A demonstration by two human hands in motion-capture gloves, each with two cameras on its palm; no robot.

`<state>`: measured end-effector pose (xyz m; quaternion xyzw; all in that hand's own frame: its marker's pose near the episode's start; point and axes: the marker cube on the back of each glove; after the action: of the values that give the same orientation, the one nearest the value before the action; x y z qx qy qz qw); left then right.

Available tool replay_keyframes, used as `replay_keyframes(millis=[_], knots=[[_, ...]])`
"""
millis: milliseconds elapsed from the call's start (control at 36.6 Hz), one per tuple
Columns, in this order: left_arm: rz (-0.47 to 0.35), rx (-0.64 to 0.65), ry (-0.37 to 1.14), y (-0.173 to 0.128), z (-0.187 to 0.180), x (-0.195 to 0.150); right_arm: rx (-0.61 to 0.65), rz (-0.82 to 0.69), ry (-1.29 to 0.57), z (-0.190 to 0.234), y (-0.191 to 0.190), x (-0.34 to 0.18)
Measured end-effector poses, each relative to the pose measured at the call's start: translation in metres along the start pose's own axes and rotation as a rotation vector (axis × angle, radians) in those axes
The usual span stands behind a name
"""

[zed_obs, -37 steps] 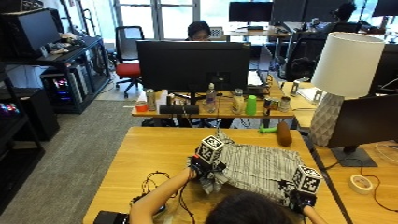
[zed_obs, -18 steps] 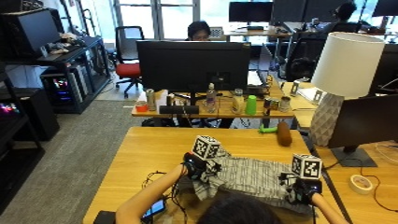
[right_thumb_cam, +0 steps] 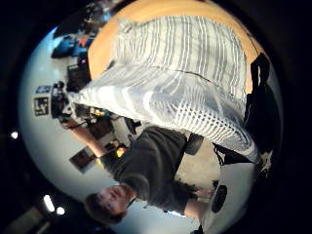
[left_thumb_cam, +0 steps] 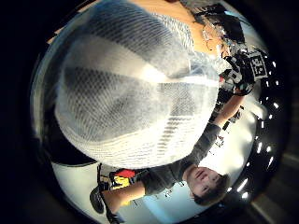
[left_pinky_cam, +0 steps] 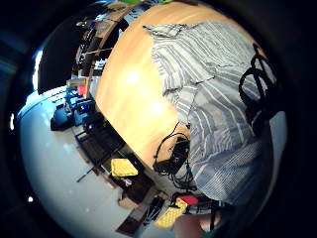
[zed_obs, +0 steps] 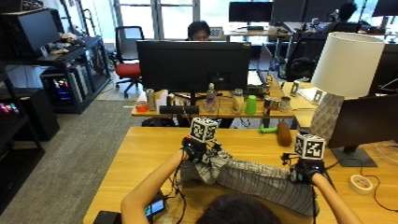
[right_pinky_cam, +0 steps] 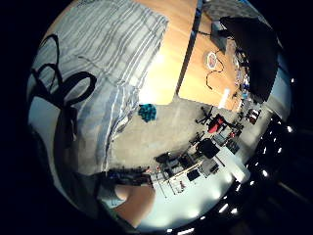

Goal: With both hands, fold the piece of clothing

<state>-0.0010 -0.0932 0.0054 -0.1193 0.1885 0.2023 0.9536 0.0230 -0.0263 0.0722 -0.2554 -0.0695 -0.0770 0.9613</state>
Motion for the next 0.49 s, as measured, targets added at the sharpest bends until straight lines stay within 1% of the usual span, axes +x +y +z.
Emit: replay_keyframes(millis=[82,191,301,492], knots=[[-0.003,0.012,-0.002,-0.001,-0.005,0.001,0.011,0.012,-0.002,-0.007,-0.001,0.003],[-0.035,0.04,-0.009,-0.007,-0.011,-0.002,0.022,0.028,-0.01,-0.017,-0.004,0.006],[-0.06,0.078,-0.012,-0.019,-0.017,-0.008,0.04,0.05,-0.023,-0.026,-0.012,0.011],[-0.099,0.134,-0.014,-0.028,-0.037,-0.014,0.088,0.1,-0.02,-0.044,-0.027,0.015]])
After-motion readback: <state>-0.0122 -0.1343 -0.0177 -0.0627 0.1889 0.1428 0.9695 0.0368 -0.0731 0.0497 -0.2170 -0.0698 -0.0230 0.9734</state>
